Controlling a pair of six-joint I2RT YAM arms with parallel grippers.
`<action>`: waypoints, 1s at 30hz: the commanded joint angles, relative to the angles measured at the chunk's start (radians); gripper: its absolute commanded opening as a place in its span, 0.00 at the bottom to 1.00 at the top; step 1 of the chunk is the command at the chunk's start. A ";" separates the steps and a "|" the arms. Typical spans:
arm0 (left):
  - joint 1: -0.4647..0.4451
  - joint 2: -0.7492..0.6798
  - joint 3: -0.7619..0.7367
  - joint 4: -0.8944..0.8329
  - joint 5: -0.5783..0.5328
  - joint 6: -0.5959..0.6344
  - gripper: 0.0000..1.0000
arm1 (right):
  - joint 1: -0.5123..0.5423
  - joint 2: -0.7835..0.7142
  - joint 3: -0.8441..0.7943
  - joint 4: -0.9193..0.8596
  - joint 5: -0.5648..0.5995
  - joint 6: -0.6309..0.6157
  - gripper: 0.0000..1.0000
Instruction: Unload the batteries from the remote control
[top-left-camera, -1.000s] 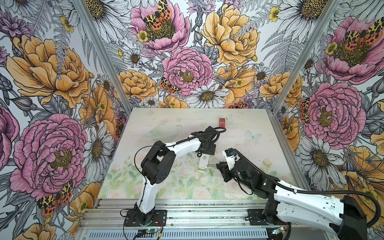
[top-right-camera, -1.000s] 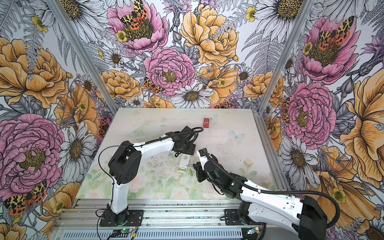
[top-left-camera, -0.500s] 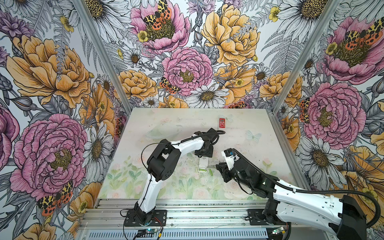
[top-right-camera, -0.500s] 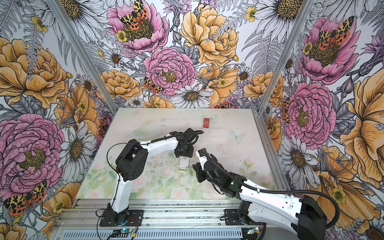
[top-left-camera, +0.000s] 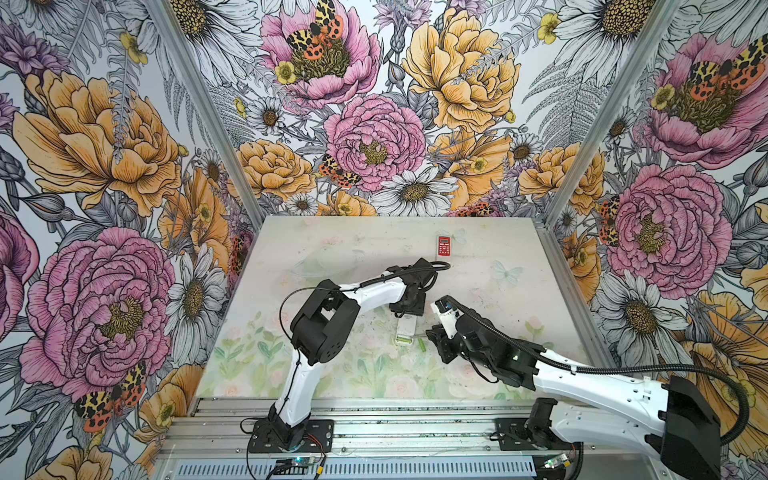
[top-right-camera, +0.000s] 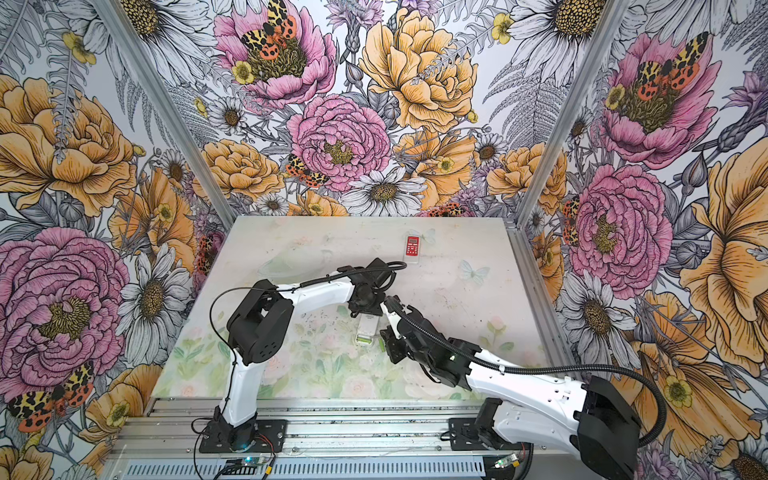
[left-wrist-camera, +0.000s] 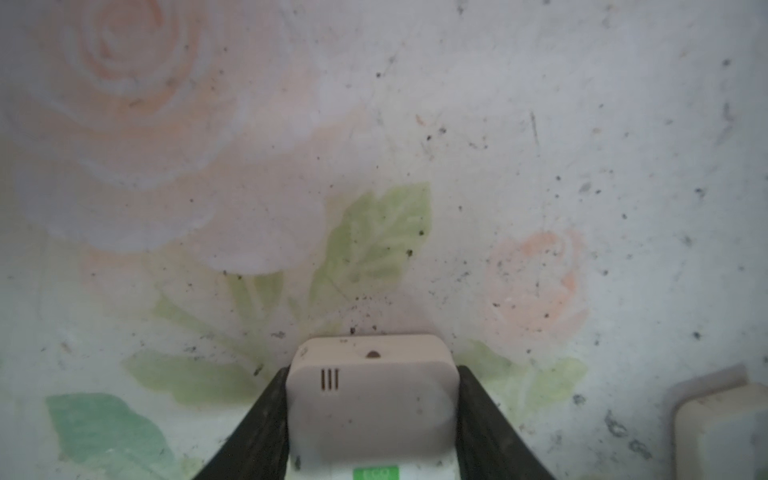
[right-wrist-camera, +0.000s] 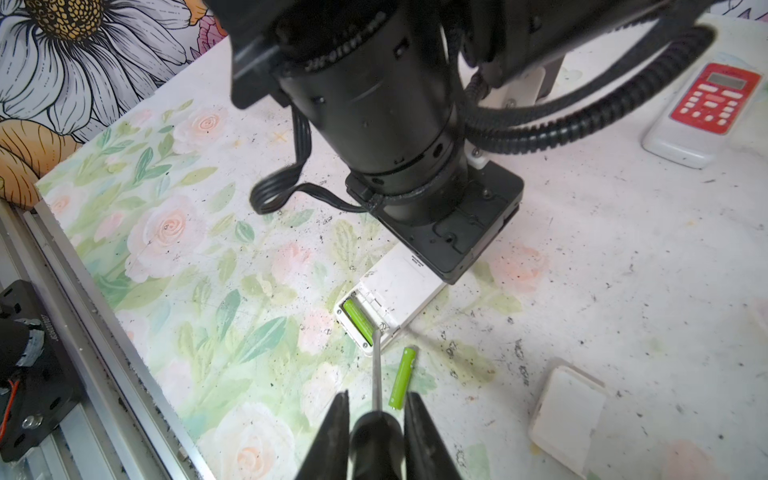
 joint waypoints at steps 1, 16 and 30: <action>-0.027 -0.059 -0.049 0.028 -0.031 -0.004 0.31 | -0.004 0.012 0.051 -0.003 -0.016 -0.046 0.00; -0.054 -0.104 -0.071 0.062 -0.087 -0.012 0.29 | -0.003 0.010 0.089 -0.089 -0.108 -0.149 0.00; -0.054 -0.098 -0.057 0.068 -0.087 -0.003 0.29 | -0.004 0.046 0.115 -0.124 -0.083 -0.162 0.00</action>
